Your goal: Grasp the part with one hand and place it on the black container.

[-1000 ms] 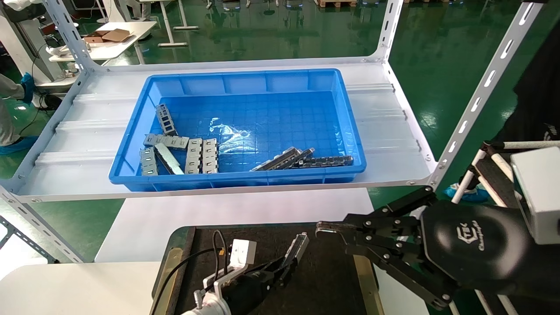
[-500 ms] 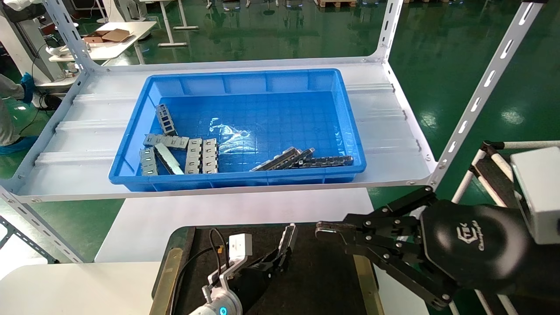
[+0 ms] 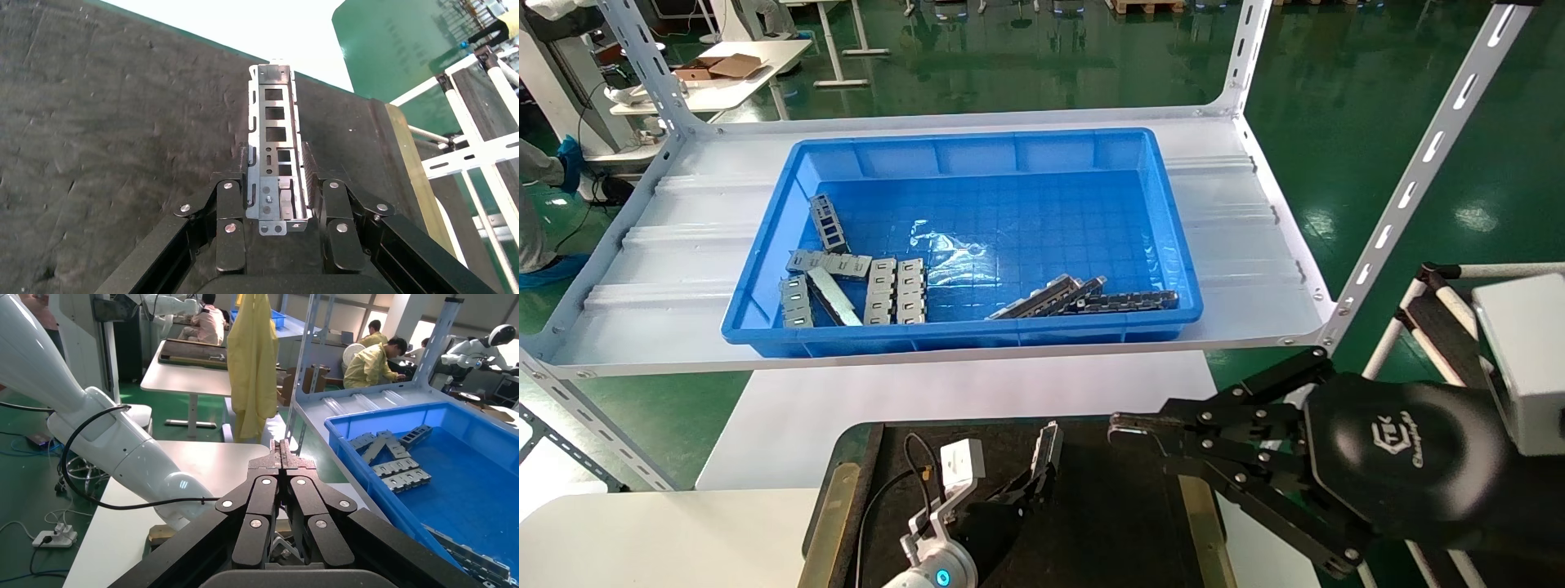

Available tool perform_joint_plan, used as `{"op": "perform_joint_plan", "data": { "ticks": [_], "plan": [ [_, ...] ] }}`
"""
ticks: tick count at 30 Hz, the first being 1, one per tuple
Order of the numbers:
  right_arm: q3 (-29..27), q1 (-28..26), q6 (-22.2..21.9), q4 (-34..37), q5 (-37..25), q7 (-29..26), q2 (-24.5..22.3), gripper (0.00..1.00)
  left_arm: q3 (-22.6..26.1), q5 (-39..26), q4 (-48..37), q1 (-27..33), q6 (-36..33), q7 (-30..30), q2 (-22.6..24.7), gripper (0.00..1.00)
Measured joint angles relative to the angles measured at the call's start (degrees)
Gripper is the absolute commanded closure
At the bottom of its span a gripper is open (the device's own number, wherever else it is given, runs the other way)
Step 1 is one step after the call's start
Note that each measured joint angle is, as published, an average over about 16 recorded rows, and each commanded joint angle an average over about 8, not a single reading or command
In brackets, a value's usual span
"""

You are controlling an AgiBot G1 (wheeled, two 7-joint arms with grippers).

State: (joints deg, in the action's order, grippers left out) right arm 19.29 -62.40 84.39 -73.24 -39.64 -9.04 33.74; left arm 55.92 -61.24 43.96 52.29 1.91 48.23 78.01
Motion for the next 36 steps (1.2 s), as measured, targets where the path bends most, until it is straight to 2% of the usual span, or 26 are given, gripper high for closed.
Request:
{"op": "perform_joint_plan", "data": {
  "ticks": [4,5,7,24,36],
  "plan": [
    [0.0,0.0,0.0,0.0,0.0,0.0,0.0,0.27,3.2,1.9,-0.2,0.8,1.7,1.5,0.0,0.12],
    [0.0,0.0,0.0,0.0,0.0,0.0,0.0,0.15,3.9,2.4,-0.3,1.0,2.0,1.8,0.0,0.03],
    [0.0,0.0,0.0,0.0,0.0,0.0,0.0,0.01,5.4,3.3,-0.3,1.3,2.7,2.4,-0.1,0.0],
    [0.0,0.0,0.0,0.0,0.0,0.0,0.0,0.0,14.3,9.4,0.5,4.2,6.6,5.2,-0.6,0.0],
    [0.0,0.0,0.0,0.0,0.0,0.0,0.0,0.0,15.8,8.2,4.4,6.8,2.5,3.9,-5.4,0.0]
  ]
}}
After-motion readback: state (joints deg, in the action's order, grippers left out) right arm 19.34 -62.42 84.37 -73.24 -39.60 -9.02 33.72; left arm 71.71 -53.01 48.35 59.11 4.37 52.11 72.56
